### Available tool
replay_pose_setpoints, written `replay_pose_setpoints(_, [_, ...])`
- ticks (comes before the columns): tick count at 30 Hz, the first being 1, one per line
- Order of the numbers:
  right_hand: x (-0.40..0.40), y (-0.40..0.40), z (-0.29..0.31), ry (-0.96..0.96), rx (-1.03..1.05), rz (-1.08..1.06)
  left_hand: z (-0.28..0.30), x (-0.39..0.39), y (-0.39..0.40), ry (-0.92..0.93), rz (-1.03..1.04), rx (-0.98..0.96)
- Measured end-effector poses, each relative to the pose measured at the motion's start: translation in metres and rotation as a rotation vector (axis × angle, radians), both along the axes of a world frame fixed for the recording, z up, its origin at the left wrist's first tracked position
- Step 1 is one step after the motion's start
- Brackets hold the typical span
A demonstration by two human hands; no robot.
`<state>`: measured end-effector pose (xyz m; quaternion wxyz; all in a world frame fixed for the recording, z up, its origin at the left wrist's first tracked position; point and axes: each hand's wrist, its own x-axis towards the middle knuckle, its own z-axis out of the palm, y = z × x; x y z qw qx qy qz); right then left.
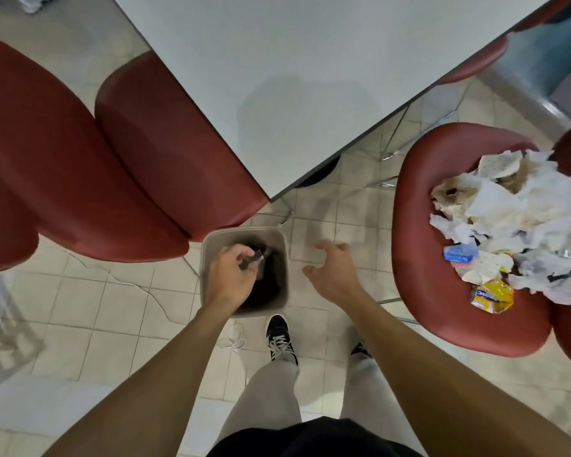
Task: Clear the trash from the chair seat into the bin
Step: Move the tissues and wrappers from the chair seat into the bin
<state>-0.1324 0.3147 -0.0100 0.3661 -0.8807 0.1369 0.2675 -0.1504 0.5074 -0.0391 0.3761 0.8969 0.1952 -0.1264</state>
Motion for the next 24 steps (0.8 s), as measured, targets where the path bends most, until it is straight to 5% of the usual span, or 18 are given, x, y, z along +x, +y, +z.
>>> replay_pose_setpoints(24, [-0.03,-0.348,-0.041,0.095,-0.017,-0.487,-0.03,0.059,-0.363,0.071,-0.559,-0.06])
